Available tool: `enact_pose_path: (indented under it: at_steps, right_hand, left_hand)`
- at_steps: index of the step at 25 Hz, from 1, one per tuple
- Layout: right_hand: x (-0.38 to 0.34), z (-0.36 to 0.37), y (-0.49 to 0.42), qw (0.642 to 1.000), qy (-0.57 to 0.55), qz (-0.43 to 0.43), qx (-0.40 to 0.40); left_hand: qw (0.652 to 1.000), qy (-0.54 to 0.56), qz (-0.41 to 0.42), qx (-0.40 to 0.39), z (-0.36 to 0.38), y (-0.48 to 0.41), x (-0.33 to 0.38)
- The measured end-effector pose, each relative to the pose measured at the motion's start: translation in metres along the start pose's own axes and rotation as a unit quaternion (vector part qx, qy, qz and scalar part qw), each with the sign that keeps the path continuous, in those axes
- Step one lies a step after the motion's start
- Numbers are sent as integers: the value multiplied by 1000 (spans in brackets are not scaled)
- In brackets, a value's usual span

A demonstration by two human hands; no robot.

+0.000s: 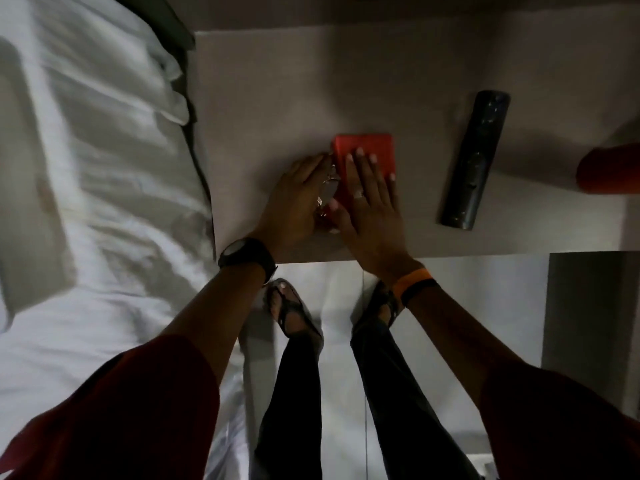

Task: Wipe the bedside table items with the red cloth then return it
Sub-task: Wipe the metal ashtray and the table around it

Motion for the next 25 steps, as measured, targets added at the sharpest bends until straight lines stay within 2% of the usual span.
enact_pose_path:
  at_steps: [3,6,10,15,17,20,25]
  right_hand:
    - [-2,2,-24,998,12,-7,56]
    - [1,8,7,995,-26,-16,93]
    - [-3,30,80,996,-3,-83,29]
    - [-9,24,-7,996,61,-15,62]
    - [-2,29,-2,995,63,-16,79]
    - [-5,40,47,996,65,-29,63]
    - [-5,26,-1,997,16,30,74]
  left_hand:
    - [999,24,-10,22,0,-5,-4]
    - [999,25,-9,33,-1,-4,-5]
    - [999,35,-24,13,-1,-2,-5]
    - [999,20,2,45,-3,-4,-2]
    - [998,31,-2,53,-5,-4,-4]
    - [996,69,-28,39,2,4,-1]
    - [993,98,-17,71,9,5,-2]
Point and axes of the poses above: each hand's wrist, its own y-axis away from the middle knuckle, its own z-axis out of the palm, x = y × z, the point moved 6 cm from there along -y, towards the middle knuckle, and after that the axes turned 13 degrees about y, right-handed, at the moved point
